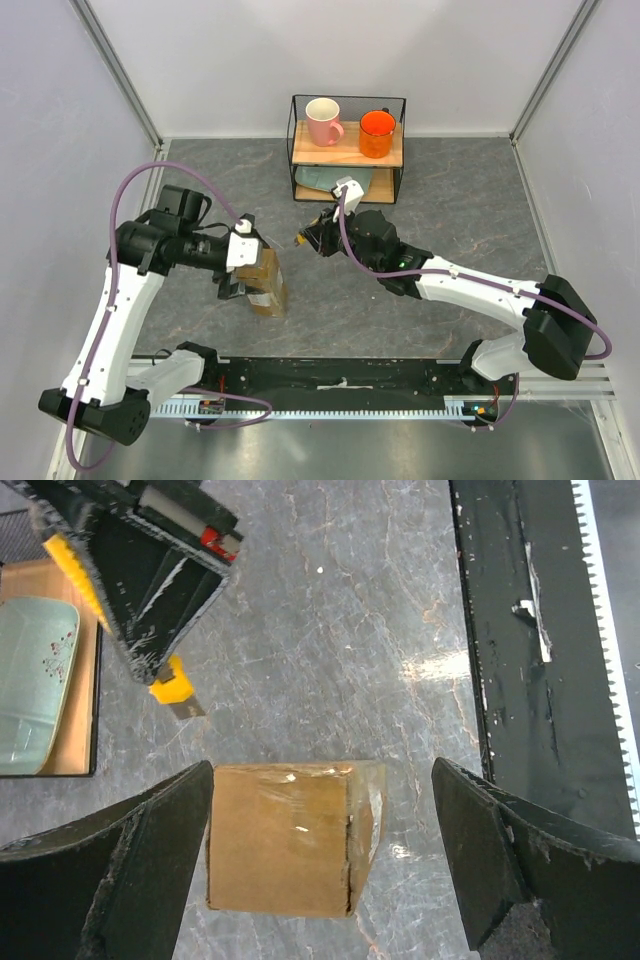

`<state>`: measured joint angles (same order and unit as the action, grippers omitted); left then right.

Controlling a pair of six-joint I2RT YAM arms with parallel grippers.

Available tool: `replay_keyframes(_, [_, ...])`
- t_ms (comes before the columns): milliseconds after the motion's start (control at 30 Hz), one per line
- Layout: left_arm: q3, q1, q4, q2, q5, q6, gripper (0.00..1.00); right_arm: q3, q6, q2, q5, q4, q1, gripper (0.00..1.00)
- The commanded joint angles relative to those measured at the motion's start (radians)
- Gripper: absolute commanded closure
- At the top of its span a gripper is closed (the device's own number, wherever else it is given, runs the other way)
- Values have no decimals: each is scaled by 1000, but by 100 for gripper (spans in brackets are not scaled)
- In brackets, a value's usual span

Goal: Unpack the express box
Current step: Adjust the express box at the center of the board.

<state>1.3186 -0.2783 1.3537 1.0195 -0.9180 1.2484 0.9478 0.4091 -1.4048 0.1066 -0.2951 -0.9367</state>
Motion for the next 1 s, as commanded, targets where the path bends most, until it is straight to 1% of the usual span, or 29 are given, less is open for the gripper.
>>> replay_keyframes(0, [53, 28, 183, 27, -33, -24, 3, -17, 14, 49, -16, -61, 6, 100])
replay_keyframes(133, [31, 63, 183, 47, -15, 20, 3, -21, 23, 55, -22, -64, 6, 100])
replay_keyframes(200, [27, 135, 185, 56, -4, 51, 4, -21, 31, 50, -28, -61, 6, 100])
replay_keyframes(333, [39, 269, 186, 48, 63, 192, 4, -15, 37, 43, -28, -33, 6, 100])
replay_keyframes(367, [62, 342, 186, 50, 77, 212, 5, -15, 36, 43, -25, -23, 4, 100])
replay_keyframes(500, [116, 455, 185, 65, 116, 285, 7, -1, 28, 32, -15, 16, 4, 100])
replay_keyframes(633, [76, 536, 183, 71, 209, 368, 15, 20, 22, 23, -13, 53, 6, 100])
replay_keyframes(667, [12, 566, 183, 74, 266, 393, 17, 25, 22, 20, -15, 75, 4, 100])
replay_keyframes(700, [-36, 577, 185, 73, 301, 451, 20, 29, 25, 18, -18, 86, 6, 100])
replay_keyframes(733, [-88, 583, 182, 70, 336, 474, 24, 31, 31, 15, -24, 93, 4, 100])
replay_keyframes(767, [-204, 587, 183, 61, 388, 499, 25, 31, 36, 7, -37, 103, 4, 100])
replay_keyframes(833, [-310, 587, 183, 33, 390, 558, 27, 25, 54, -6, -45, 114, -4, 100])
replay_keyframes(867, [-400, 584, 182, 2, 378, 583, 27, 23, 57, -22, -44, 129, -8, 100])
replay_keyframes(900, [-436, 584, 176, -16, 364, 617, 27, 19, 63, -28, -41, 135, -14, 100])
replay_keyframes(933, [-497, 582, 121, -31, 334, 615, 27, 8, 66, -34, -36, 142, -16, 100])
replay_keyframes(967, [-519, 574, 93, -51, 321, 602, 26, 2, 71, -45, -33, 146, -20, 100])
